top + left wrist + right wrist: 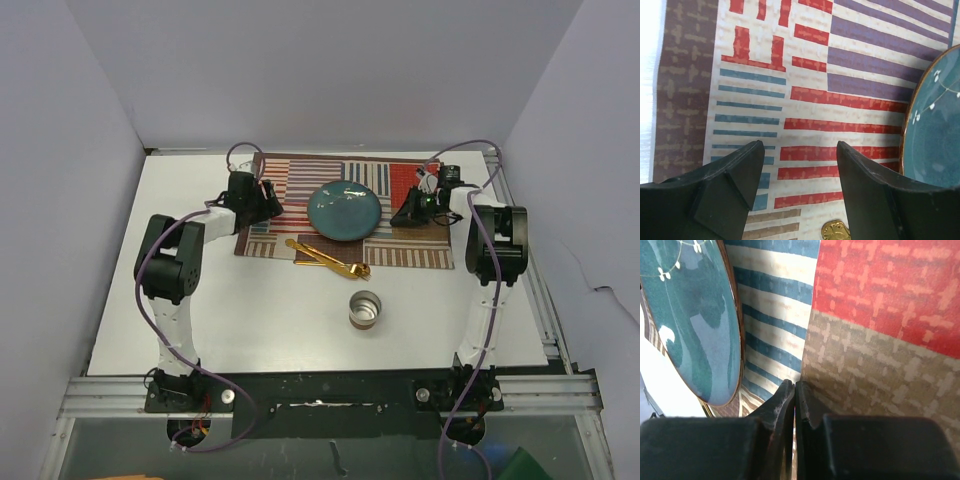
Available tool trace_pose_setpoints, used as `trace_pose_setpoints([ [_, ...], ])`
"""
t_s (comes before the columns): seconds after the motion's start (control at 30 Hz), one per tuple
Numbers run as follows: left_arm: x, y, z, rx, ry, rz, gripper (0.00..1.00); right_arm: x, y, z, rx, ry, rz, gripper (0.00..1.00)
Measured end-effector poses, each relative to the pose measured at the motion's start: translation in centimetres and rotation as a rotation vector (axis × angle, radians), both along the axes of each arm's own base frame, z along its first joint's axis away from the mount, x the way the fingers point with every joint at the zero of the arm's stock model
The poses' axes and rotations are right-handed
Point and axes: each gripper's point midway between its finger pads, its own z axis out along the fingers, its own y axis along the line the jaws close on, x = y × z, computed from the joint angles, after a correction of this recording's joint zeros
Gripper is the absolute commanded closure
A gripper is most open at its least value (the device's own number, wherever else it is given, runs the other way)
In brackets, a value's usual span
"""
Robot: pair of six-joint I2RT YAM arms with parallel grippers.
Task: Set the dinner table for one person
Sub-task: Place the cup on the napkin, then adjust the napkin at the center of the board.
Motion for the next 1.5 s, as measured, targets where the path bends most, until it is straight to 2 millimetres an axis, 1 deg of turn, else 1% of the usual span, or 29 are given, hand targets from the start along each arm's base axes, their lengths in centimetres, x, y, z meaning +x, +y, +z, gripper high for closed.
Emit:
trace_pose_setpoints([
  [0.13,0.1,0.3,-0.3,0.012,0.007,0.025,0.37,0.3,0.2,0.0,0.02,0.008,0.005,1.0],
  [0.33,1.1,0.4,-0.6,0.03,0.041,0.048,0.37,0.3,0.4,-0.2,0.048,0.022,0.002,1.0],
  [0.5,0.7,0.5,-0.9,0.02,0.042,0.059,0.37,0.3,0.4,-0.2,0.073,0.029,0.004,1.0],
  [0.77,-1.5,0.9,-1.4,-0.051,-0.035,0.099,0.37,0.4,0.5,-0.2,0.09,0.031,0.006,1.0],
  [1.0,-3.2,1.3,-1.4,-0.07,-0.064,0.124,0.37,-0.1,0.7,-0.3,0.109,-0.016,-0.005,1.0],
  [1.1,-4.3,1.6,-1.4,-0.068,-0.06,0.135,0.37,-0.2,0.9,-0.3,0.111,-0.031,-0.001,1.0],
  [1.17,-5.3,1.8,-1.4,-0.063,-0.051,0.14,0.37,-0.4,1.2,-0.3,0.111,-0.039,0.003,1.0],
  [1.33,-7.9,2.3,-1.4,-0.059,-0.023,0.164,0.36,-1.3,1.8,-0.3,0.111,-0.047,0.017,1.0],
  [1.4,-8.4,2.4,-1.4,-0.057,-0.015,0.172,0.36,-1.7,2.0,-0.3,0.111,-0.049,0.021,1.0],
  [1.5,-8.8,2.5,-1.4,-0.06,-0.006,0.182,0.36,-2.9,2.3,-0.3,0.113,-0.043,0.025,1.0],
])
